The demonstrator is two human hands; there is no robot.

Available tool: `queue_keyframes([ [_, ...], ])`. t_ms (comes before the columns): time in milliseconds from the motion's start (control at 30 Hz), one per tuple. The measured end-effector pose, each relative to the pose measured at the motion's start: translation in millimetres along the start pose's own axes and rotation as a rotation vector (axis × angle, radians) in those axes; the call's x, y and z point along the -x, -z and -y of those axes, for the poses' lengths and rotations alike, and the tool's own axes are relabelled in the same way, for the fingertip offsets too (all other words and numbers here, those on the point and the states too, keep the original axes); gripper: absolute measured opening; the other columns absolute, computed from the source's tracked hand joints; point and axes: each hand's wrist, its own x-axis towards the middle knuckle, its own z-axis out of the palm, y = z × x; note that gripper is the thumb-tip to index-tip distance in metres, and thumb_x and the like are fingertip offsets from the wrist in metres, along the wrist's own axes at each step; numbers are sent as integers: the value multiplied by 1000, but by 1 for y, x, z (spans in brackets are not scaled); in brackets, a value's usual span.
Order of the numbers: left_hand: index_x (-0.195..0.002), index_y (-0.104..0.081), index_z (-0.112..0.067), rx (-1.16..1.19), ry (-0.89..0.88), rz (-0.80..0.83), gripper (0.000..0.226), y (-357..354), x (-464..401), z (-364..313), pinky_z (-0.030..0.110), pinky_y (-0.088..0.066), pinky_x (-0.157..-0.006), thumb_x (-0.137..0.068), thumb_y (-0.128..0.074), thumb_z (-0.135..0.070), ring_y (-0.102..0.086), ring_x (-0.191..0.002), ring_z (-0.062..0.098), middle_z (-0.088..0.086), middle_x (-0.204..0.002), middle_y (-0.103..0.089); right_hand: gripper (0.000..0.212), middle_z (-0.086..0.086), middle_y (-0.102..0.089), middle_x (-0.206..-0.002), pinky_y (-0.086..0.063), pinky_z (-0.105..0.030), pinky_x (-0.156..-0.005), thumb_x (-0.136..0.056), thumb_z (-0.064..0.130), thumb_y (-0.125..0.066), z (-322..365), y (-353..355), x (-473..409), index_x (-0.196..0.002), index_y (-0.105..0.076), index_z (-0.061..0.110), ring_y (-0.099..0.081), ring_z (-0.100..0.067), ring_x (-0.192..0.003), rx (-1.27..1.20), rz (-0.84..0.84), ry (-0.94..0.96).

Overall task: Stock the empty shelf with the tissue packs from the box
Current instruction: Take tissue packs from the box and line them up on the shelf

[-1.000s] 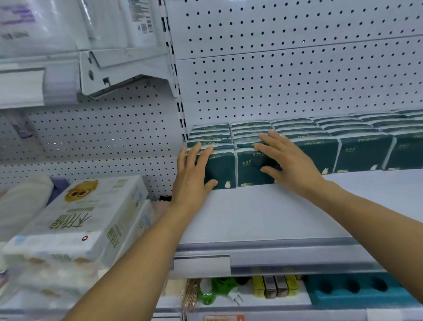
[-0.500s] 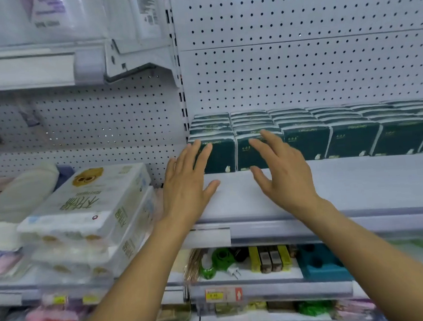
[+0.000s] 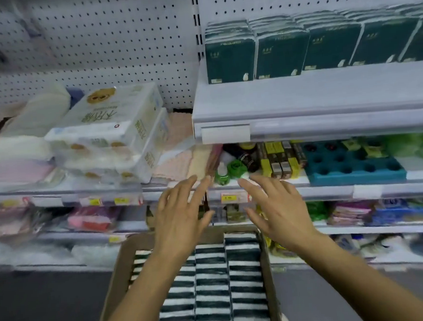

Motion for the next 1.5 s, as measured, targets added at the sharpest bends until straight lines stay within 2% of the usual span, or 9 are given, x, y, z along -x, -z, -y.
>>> queue_keyframes([
  [133,-144,-44,-24,36,46,230,77,-30,51,3,46,-50,-92,-77,-78,-41,-58,-114,28,4,-132,-59,59,-3,-57,-129,-49,-41,-80,-85,38,-61,9,-38,45,-139,-42,27,-59,-28,-107,-25,161,-49],
  [233,-147,-40,-26,87,104,377,71,-55,85,2,43,-49,-91,-85,-70,-45,-58,-114,26,1,-131,-58,60,-2,-60,-125,-50,-41,-80,-79,33,-72,8,-64,75,-134,-51,25,-61,-27,-106,-53,254,-97],
  [367,-155,-17,-32,197,215,609,70,-92,117,-5,40,-37,-106,-96,-51,-50,-41,-133,21,-5,-149,-39,50,-2,-64,-121,-52,-44,-80,-80,29,-72,1,-98,104,-128,-59,23,-62,-28,-104,-67,405,-174],
  [500,-155,-16,-31,312,279,751,69,-135,122,-11,39,-40,-105,-98,-52,-44,-36,-137,22,-2,-152,-35,47,-4,-67,-112,-52,-43,-76,-75,19,-75,-8,-133,116,-121,-64,20,-63,-31,-98,-66,496,-176],
  [767,-143,-47,-19,452,214,617,51,-227,88,-12,34,-41,-105,-96,-50,-2,-43,-130,24,4,-144,-49,46,-4,-70,-100,-48,-38,-74,-61,17,-82,-24,-200,106,-105,-71,18,-60,-28,-93,12,460,-107],
  [1033,-140,-51,-20,398,157,708,44,-270,64,-7,32,-44,-95,-96,-57,-16,-54,-117,23,3,-136,-52,45,-6,-65,-103,-42,-40,-81,-69,33,-78,-26,-238,104,-110,-67,16,-55,-28,-102,87,521,-57],
  [1267,-135,-55,-20,242,82,739,40,-267,57,-4,33,-45,-90,-95,-60,-27,-55,-118,22,3,-134,-56,31,-6,-62,-83,-47,-41,-72,-56,25,-87,-22,-241,110,-81,-72,14,-58,-31,-87,79,472,1],
  [1367,-126,-61,-23,309,186,685,35,-255,59,1,31,-46,-83,-92,-64,-30,-57,-108,19,-1,-120,-63,36,-4,-65,-90,-47,-40,-74,-59,29,-86,-23,-223,110,-91,-73,17,-60,-30,-90,3,468,-5],
  [1500,-112,-60,-17,631,600,680,26,-223,66,12,31,-47,-81,-88,-69,-22,-56,-91,20,0,-95,-58,29,4,-67,-108,-41,-37,-86,-82,31,-70,-22,-186,105,-110,-66,25,-57,-22,-104,-307,560,-203],
])
